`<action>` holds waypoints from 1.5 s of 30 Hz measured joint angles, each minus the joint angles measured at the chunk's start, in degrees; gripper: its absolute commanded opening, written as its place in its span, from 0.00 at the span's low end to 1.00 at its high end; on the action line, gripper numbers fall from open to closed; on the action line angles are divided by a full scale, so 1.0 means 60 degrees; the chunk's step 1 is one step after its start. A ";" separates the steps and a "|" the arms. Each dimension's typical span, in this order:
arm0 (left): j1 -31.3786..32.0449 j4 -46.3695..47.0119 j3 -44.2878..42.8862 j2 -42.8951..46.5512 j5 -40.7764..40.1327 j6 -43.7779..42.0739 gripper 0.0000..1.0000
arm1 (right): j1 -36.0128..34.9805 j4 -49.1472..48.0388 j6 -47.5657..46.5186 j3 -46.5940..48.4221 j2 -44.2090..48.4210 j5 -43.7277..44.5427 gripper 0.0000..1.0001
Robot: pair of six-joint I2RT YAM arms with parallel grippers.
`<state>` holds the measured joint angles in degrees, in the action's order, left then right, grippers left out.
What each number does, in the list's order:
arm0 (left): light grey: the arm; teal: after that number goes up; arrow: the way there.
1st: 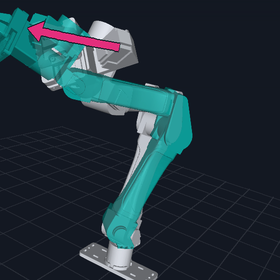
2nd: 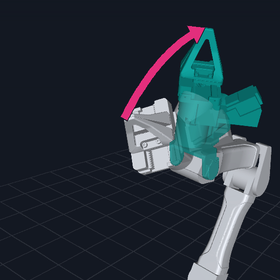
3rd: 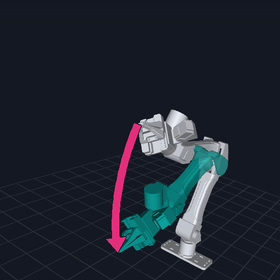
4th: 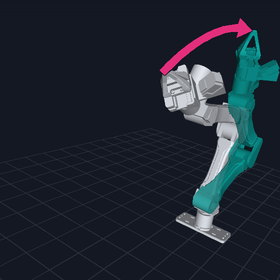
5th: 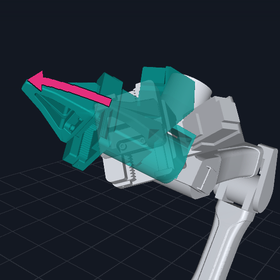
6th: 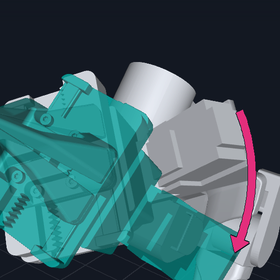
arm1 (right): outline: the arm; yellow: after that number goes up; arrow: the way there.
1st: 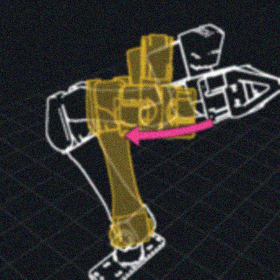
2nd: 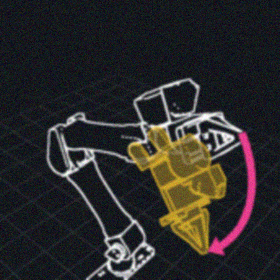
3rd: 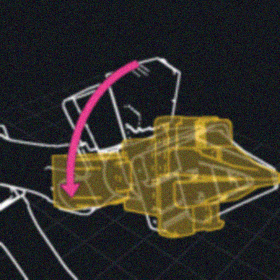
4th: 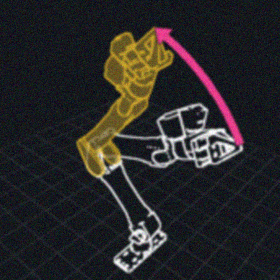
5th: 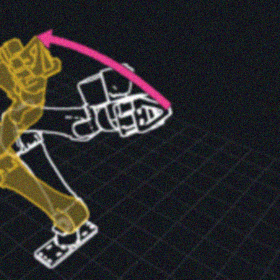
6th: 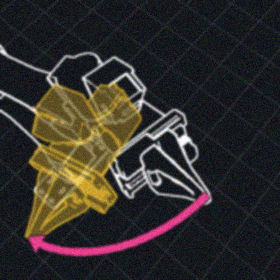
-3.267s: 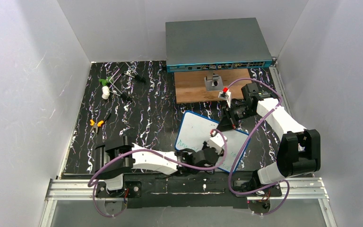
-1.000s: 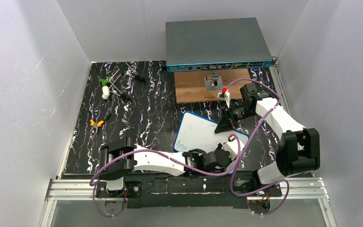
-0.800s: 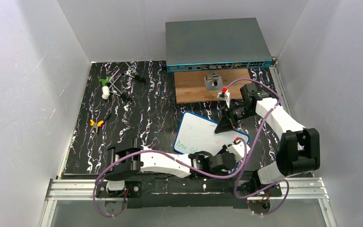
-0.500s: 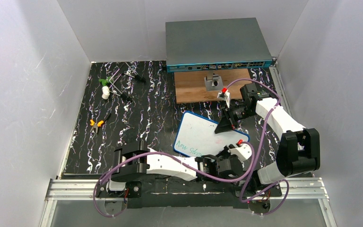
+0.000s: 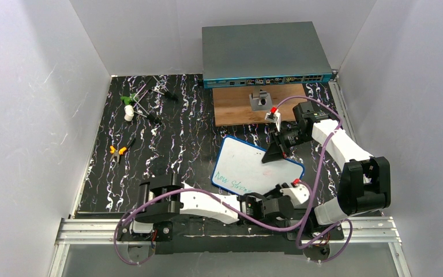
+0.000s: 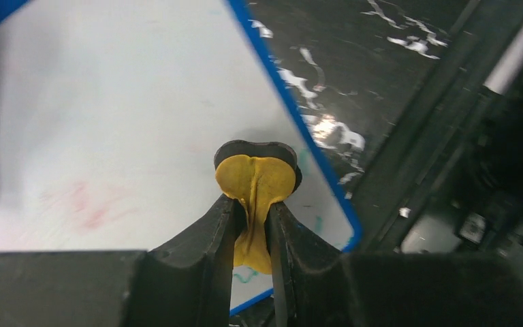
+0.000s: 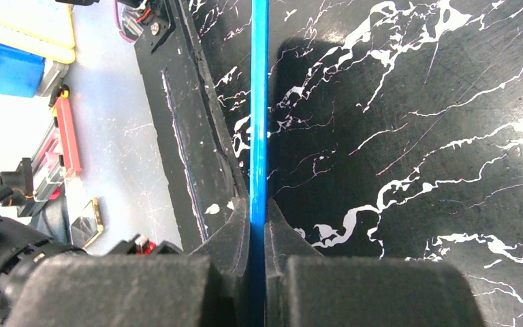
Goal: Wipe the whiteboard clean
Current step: Erase the whiteboard at the center of the board.
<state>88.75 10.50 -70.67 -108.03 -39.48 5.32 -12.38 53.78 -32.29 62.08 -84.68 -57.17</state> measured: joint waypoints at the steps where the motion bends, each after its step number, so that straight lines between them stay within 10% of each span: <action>1: 0.0084 0.0011 -0.0073 -0.0095 0.0171 -0.0098 0.00 | -0.0004 0.0022 0.0007 0.0000 0.0000 -0.0004 0.01; 45: -0.0146 -0.0918 -0.1027 -0.0517 -0.1049 0.0149 0.00 | 0.0058 -0.0164 -0.0069 0.0000 0.0000 -0.0058 0.01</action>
<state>87.88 4.99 -76.84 -111.13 -45.78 6.22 -12.03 52.80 -32.71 62.08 -84.68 -57.52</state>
